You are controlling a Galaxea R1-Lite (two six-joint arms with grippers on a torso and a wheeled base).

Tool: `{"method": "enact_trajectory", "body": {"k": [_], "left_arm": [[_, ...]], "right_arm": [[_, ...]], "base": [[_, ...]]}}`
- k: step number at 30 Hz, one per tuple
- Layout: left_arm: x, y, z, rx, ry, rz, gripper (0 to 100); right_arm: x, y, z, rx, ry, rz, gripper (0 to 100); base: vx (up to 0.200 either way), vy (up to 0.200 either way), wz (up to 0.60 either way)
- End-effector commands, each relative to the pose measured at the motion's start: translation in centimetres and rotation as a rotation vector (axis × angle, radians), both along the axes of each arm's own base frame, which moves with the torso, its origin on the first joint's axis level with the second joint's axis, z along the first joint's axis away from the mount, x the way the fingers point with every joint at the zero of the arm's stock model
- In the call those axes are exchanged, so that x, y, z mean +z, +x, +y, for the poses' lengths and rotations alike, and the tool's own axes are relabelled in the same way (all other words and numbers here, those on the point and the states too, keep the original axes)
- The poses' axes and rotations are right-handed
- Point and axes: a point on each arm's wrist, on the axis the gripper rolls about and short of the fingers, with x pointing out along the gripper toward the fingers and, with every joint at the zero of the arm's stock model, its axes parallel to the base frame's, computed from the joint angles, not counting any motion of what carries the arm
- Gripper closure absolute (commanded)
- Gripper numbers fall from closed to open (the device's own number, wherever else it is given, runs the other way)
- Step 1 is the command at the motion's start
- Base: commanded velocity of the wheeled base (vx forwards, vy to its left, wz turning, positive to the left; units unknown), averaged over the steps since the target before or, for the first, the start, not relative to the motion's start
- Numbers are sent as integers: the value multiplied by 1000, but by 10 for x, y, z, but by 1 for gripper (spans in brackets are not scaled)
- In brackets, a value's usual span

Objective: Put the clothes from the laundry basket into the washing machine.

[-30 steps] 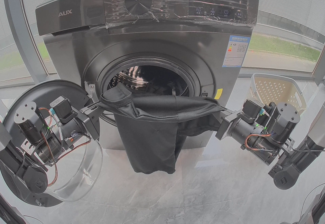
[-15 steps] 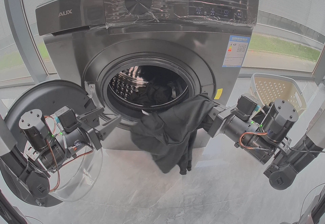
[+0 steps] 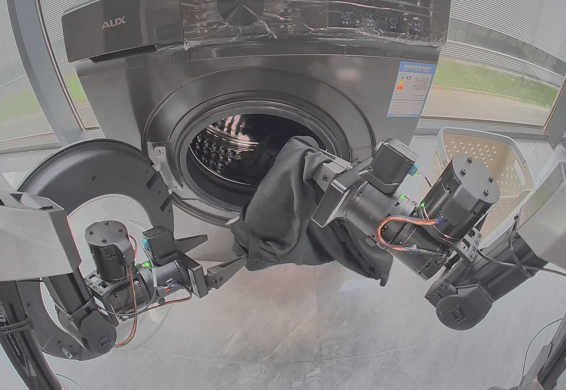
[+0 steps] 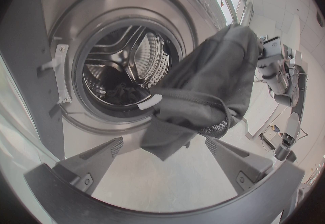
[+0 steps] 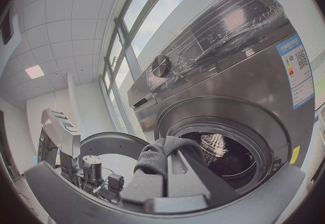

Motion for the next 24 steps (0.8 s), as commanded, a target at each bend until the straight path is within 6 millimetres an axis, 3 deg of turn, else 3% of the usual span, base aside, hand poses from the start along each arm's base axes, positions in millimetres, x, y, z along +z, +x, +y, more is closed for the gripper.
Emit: {"method": "enact_trajectory", "body": {"k": [1,10,20,24], "left_arm": [[-20,3,-10,-27,25,56,0],[-22,11,-13,-23,24,42,0],[-14,35,-19,3,-5,-37,0],[-16,53,-25,51,-13,-75,0]], "right_arm": [[2,2,7,12,10,-11,100],[11,1,11,21,37,-36,100],[8,-3,15,35,32,-30,100],[8,-6,17,45,32,-28,100]], "base": [[0,0,0],[0,0,0],[0,0,0],[0,0,0]]}}
